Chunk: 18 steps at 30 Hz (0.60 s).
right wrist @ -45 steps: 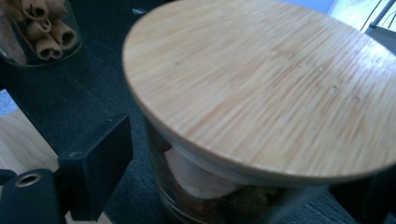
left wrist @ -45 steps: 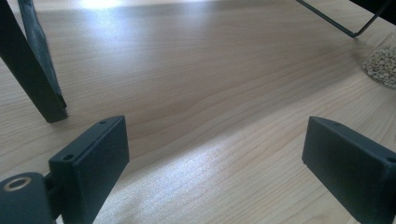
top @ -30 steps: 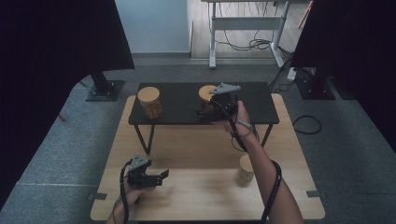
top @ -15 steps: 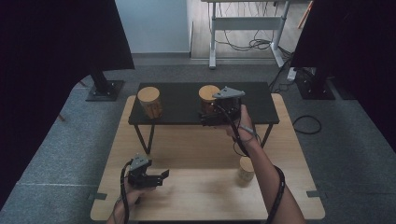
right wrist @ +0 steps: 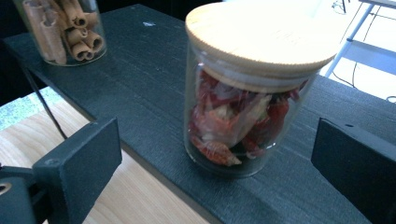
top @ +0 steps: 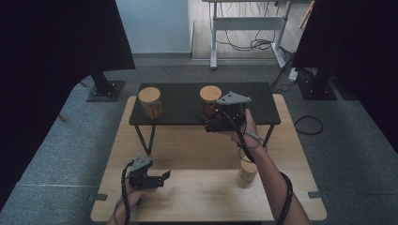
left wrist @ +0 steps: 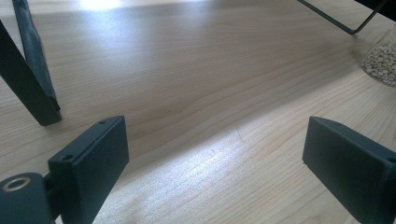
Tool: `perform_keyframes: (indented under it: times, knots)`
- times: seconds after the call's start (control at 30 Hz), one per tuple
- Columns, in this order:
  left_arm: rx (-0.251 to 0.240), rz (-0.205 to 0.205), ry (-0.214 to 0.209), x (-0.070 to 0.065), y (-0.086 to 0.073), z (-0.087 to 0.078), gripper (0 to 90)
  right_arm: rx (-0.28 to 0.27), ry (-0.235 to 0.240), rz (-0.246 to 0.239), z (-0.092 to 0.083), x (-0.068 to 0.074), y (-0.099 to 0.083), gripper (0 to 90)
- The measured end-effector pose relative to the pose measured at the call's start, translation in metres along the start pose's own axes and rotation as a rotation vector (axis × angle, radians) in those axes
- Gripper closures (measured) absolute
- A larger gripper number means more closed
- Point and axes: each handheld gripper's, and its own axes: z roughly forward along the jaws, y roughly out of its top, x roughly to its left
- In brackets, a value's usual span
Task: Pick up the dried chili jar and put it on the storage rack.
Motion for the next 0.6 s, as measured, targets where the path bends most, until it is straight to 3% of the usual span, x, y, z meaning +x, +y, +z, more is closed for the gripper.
perform_keyframes:
  times: [0.17,0.6]
  knots:
    - [0.001,0.000,0.000,0.000,0.000,0.000,6.4,-0.005,0.010,-0.016,-0.005,0.002,-0.007,0.9]
    - [0.009,0.000,-0.003,-0.001,-0.001,0.002,6.4,-0.040,0.034,0.004,-0.021,0.004,-0.038,0.8]
